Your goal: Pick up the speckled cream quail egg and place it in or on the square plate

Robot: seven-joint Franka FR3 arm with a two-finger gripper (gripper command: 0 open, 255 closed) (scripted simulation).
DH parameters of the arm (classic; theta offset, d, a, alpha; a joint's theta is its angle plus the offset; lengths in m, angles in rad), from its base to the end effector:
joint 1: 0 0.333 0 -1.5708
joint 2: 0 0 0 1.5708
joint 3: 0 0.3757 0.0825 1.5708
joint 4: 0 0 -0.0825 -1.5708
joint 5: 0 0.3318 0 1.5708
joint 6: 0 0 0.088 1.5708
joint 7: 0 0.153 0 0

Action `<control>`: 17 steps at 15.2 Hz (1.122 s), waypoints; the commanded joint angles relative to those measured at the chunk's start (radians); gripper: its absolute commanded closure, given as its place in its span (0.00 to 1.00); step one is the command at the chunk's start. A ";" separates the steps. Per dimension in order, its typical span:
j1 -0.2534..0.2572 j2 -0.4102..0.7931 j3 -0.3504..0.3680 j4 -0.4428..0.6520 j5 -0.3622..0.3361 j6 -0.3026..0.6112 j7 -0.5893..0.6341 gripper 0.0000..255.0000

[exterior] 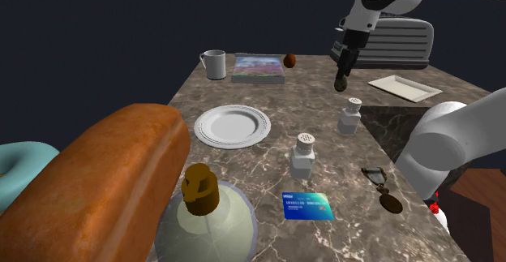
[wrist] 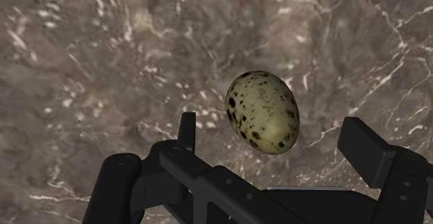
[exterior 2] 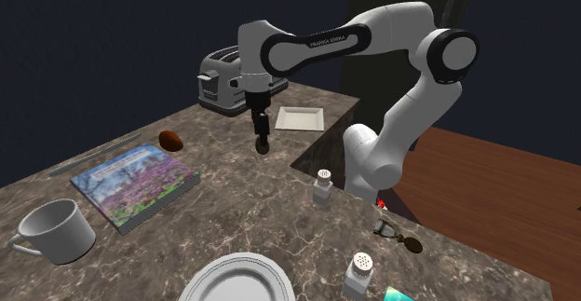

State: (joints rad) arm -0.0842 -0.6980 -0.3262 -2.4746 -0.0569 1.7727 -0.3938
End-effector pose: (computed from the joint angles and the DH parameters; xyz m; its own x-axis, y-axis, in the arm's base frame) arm 0.2259 -0.1295 0.5212 0.9971 0.0688 0.0325 0.0730 -0.9859 -0.1505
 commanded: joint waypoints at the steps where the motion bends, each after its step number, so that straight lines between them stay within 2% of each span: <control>1: 0.000 0.000 0.000 -0.003 0.000 0.003 0.000 0.00; 6: 0.000 0.000 0.000 -0.002 0.000 0.002 0.000 0.00; 7: 0.000 0.000 0.000 -0.002 0.000 0.002 0.000 1.00; 17: 0.001 -0.001 0.002 0.010 0.001 -0.011 0.002 1.00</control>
State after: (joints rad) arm -0.0835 -0.6990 -0.3242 -2.4713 -0.0558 1.7692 -0.3919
